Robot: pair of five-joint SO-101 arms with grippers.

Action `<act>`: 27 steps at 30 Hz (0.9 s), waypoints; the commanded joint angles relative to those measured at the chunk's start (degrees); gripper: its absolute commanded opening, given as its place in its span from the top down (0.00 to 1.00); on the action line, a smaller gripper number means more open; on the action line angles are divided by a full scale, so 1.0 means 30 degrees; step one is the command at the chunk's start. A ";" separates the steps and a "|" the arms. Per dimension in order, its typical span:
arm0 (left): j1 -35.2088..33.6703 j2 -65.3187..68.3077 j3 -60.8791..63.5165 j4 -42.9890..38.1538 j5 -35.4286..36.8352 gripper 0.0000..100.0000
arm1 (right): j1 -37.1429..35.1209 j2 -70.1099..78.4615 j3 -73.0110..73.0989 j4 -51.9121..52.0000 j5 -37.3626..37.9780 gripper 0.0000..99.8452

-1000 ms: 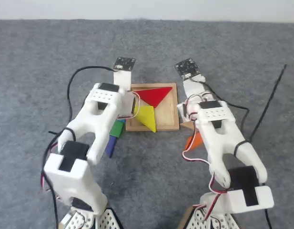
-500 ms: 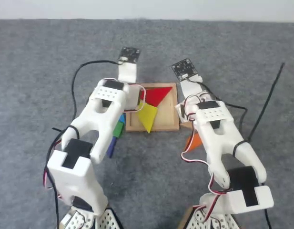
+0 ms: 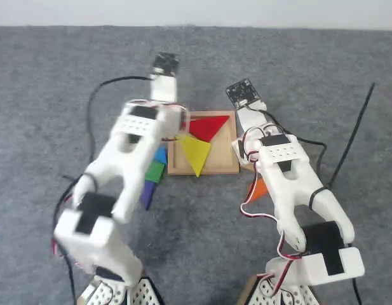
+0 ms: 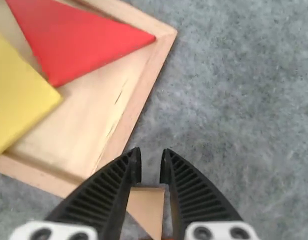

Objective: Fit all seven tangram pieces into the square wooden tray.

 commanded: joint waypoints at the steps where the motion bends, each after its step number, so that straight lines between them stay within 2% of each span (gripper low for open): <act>1: -0.2432 -0.5802 0.3941 -0.3048 0.0000 0.99 | -0.0425 -0.0425 -0.0908 0.0601 0.1055 0.91; 5: -0.4425 -0.8821 0.7692 -0.7707 0.0059 0.99 | -0.1480 -0.0806 -0.0821 0.0952 0.2051 0.91; 7: -0.4659 -0.8821 0.8190 -0.8938 0.0059 0.99 | -0.2418 -0.0806 -0.0791 0.0952 0.2432 0.91; 11: -0.5158 -0.7824 0.7253 -0.8586 0.0088 0.99 | -0.4147 0.0220 -0.0821 0.0864 0.2549 0.91; 16: -0.6388 -0.6886 0.6227 -0.8469 0.0205 0.99 | -0.4762 0.2535 -0.1993 0.0484 0.2549 0.91; 27: -0.6154 -0.6769 0.6286 -0.8410 0.0234 0.99 | -0.6520 0.4264 -0.4806 0.1275 0.2667 0.91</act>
